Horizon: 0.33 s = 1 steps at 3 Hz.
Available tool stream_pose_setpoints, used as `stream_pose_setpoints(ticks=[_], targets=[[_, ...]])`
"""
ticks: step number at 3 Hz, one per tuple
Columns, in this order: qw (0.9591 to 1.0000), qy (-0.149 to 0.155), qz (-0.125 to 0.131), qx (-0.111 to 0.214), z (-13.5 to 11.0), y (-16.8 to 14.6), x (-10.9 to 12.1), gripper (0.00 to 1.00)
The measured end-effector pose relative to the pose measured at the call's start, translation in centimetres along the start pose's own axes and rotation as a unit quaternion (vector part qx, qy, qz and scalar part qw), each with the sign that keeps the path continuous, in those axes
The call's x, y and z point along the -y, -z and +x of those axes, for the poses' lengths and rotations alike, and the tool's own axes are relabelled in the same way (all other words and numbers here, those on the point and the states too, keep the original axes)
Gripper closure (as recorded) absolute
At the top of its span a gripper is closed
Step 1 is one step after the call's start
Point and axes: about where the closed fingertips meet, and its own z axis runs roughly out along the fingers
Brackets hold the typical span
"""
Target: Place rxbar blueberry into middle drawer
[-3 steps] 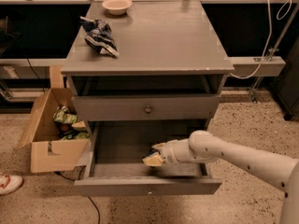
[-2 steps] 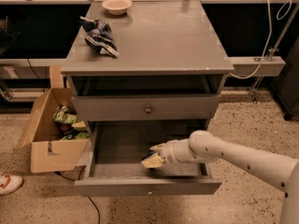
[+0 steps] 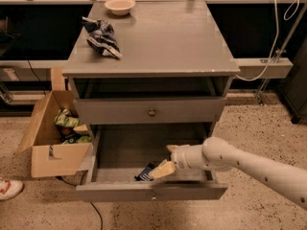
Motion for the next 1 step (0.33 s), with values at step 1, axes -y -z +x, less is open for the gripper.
stream_pose_setpoints(ticks=[1], targets=[[0.9962,0.0,0.044,0.075,0.1,6.16,1.29,0.0]])
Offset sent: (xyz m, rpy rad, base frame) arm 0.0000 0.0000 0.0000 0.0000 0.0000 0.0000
